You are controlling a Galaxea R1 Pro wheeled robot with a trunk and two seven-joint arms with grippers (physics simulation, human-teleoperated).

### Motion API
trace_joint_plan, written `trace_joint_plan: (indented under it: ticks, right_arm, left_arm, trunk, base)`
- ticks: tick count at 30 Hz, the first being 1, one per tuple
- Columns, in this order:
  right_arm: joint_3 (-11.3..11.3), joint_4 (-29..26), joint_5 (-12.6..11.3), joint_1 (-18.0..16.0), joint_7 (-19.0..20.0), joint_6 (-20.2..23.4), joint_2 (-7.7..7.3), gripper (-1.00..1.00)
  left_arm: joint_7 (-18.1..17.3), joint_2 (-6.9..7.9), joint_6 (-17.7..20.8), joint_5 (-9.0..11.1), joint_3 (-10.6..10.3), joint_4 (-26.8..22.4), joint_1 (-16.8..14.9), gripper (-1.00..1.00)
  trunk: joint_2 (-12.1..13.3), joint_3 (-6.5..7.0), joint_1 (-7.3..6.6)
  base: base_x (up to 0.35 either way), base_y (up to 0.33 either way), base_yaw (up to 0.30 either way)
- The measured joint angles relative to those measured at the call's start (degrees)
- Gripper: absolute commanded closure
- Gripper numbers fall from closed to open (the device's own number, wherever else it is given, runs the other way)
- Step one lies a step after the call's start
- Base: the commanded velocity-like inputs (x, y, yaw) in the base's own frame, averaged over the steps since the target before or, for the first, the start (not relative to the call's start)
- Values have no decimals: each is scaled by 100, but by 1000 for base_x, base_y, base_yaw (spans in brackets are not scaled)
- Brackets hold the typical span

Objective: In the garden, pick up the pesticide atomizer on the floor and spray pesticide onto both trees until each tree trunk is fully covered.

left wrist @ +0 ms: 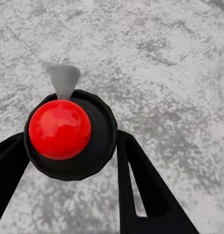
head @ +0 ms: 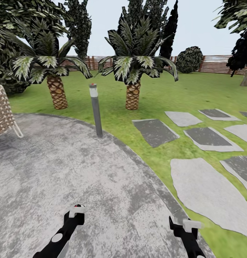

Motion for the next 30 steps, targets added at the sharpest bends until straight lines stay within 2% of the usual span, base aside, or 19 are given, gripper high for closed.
trace_joint_plan:
  ticks: [30]
  right_arm:
    - [4,5,0,0,-1,0,1,-100]
  left_arm:
    - [5,1,-1,-8,1,5,2,100]
  trunk:
    - [0,0,0]
  base:
    - [206,-219,-300]
